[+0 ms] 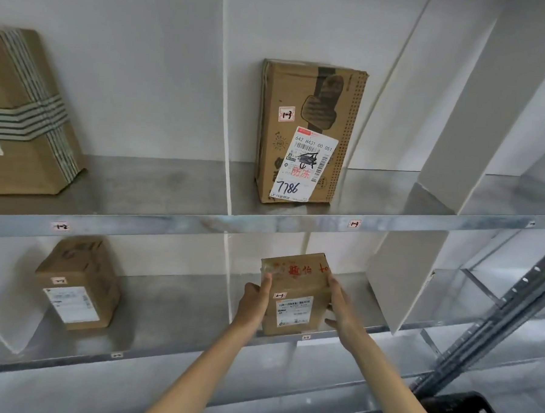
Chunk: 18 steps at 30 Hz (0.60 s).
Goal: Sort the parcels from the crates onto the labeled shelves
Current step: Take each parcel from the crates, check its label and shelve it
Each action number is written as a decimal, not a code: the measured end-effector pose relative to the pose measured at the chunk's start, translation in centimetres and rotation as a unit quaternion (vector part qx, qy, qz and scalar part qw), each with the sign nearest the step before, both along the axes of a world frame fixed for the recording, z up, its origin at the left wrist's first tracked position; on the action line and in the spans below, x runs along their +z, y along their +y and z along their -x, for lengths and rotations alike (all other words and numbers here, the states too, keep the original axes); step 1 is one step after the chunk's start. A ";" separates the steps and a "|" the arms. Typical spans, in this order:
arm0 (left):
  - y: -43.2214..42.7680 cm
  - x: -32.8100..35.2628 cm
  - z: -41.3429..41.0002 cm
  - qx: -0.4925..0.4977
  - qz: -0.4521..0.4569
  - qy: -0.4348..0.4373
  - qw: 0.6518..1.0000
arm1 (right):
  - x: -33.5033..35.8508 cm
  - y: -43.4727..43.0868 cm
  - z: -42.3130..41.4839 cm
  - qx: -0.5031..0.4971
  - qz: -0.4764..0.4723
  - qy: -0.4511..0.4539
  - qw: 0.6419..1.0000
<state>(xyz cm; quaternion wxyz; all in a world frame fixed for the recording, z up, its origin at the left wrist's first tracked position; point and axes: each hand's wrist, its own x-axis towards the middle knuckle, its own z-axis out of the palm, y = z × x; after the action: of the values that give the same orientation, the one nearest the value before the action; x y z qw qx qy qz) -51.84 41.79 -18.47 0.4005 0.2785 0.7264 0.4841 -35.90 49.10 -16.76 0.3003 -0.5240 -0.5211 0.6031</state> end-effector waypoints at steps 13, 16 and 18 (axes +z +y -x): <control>4.4 -2.6 0.7 0.052 0.015 -0.014 0.998 | -4.8 4.5 1.6 0.050 0.067 -0.028 0.996; 4.7 -3.4 1.0 0.075 0.022 -0.018 0.997 | -5.4 4.9 1.8 0.051 0.061 -0.018 0.997; 5.1 -3.5 1.1 0.075 0.021 -0.036 0.996 | -5.7 5.4 2.0 0.051 0.054 -0.014 0.997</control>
<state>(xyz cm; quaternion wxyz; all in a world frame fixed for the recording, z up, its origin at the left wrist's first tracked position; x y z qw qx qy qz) -52.97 46.86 -21.99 0.3943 0.1977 0.7403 0.5073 -37.91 54.46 -22.42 0.2329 -0.5209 -0.5180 0.6373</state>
